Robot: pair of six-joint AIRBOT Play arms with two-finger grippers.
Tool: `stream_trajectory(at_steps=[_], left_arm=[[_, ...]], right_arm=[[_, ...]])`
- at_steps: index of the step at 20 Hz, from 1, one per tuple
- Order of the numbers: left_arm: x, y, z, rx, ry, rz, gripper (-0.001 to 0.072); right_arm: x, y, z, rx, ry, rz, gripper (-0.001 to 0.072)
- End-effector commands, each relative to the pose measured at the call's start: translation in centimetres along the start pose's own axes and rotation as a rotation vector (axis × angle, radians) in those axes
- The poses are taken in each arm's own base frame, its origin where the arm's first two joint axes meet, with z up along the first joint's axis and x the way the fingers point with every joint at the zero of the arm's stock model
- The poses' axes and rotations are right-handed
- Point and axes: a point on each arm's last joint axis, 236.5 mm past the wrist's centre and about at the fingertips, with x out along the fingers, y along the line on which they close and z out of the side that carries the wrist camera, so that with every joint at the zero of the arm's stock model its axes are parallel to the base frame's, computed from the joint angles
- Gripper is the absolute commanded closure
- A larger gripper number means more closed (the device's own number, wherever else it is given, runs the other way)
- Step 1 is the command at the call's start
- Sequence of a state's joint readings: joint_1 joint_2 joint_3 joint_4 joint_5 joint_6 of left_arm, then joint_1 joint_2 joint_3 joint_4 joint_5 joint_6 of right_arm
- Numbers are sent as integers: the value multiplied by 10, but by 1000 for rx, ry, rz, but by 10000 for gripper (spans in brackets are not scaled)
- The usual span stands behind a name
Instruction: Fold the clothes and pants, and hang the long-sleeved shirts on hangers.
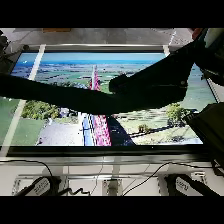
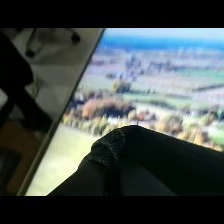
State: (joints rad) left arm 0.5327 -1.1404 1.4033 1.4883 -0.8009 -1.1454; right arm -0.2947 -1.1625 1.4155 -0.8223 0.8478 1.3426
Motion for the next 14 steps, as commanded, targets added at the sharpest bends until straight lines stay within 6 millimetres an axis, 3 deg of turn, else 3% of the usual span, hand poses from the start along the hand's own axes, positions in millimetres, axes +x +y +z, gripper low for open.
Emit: stream_trajectory(at_steps=[1,4,8,11,14], left_arm=[[32,-12,-77,20,268,-50,678],[54,-29,-120,13,400,-105,678],[69,-33,-133,-12,430,-112,678],[74,-30,-127,-11,396,-98,677],[76,-31,-121,-24,372,-101,677]], right_arm=[[37,-21,-43,65,144,-64,676],[100,-28,-101,50,273,-72,676],[187,-28,-154,118,249,-77,676],[225,-4,-167,144,159,-49,676],[240,27,-158,103,66,-12,676]])
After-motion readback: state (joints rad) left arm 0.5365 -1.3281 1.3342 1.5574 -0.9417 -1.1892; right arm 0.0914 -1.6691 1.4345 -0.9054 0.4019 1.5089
